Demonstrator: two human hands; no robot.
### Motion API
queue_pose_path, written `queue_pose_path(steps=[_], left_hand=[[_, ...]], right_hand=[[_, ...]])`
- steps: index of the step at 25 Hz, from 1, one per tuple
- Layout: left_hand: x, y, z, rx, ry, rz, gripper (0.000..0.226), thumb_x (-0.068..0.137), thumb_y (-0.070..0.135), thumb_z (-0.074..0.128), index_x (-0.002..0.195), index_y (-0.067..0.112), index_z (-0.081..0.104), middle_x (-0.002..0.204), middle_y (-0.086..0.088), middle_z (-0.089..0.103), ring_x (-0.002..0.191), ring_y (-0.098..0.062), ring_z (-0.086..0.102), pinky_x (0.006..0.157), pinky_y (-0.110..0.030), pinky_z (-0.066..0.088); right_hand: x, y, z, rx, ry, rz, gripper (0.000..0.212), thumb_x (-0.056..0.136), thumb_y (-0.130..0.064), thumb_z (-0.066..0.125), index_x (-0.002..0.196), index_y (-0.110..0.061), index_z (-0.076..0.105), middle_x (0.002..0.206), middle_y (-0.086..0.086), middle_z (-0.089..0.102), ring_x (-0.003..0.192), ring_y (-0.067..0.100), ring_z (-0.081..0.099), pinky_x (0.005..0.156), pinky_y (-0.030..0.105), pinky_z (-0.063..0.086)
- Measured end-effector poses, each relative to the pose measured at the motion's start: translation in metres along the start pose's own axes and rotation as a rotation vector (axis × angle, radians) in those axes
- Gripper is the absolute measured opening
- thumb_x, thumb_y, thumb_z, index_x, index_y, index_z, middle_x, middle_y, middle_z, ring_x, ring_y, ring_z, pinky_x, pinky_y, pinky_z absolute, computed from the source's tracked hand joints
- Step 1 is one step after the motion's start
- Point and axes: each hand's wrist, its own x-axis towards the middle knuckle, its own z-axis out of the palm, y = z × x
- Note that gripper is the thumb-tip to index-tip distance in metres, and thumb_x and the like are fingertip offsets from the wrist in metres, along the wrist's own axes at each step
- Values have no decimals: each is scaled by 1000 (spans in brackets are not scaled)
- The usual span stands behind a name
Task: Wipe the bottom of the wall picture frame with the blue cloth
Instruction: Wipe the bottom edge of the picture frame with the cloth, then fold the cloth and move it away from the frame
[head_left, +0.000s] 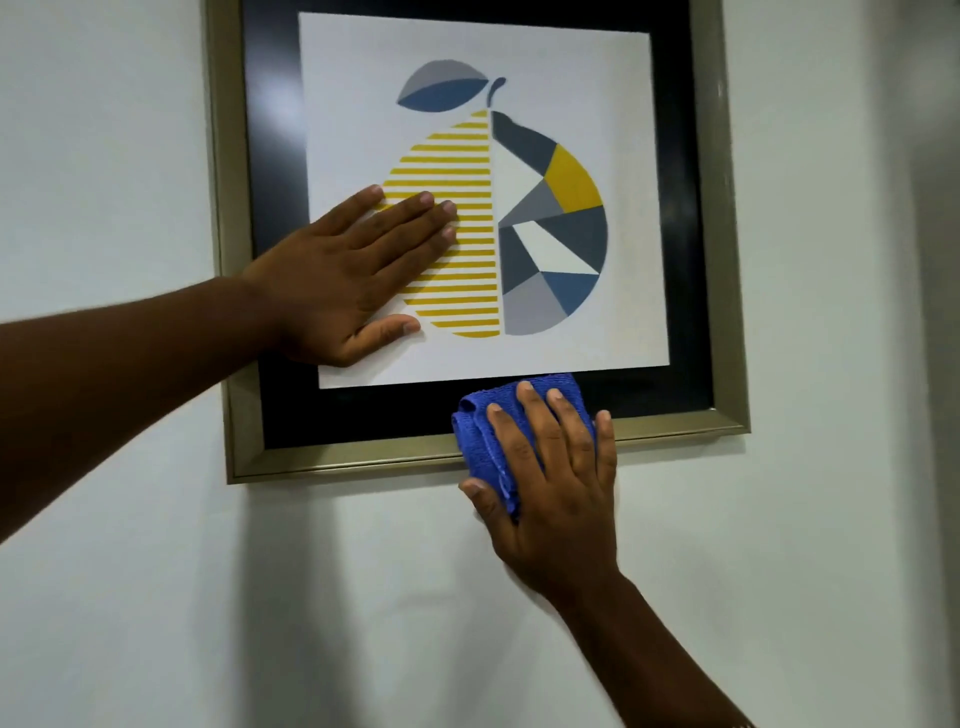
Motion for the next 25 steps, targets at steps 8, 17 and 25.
queue_pose_path(steps=[8,17,25], left_hand=[[-1,39,-21,-80,-131,-286,77,93,52,16,155,9,3,166,-13,3,154,-29,1,125,-52,15],[90,246,-92,-500,-167,-951,40,87,44,44,91,10,63,102,-16,61,98,-36,54,78,-45,48],[140,302,-96,-1009,84,-1277,17,86,14,63,99,14,53,101,-4,55,97,-21,53,82,-24,45]], right_hand=[[-7,81,-48,-3,-220,186,78,88,-73,30,149,-24,29,159,4,29,149,25,16,121,55,13],[8,120,-97,554,-358,274,40,101,-27,41,139,-20,47,150,-15,26,147,7,14,122,50,19],[-3,143,-110,505,-60,299,56,80,-16,74,130,-13,49,139,10,53,128,24,49,107,34,42]])
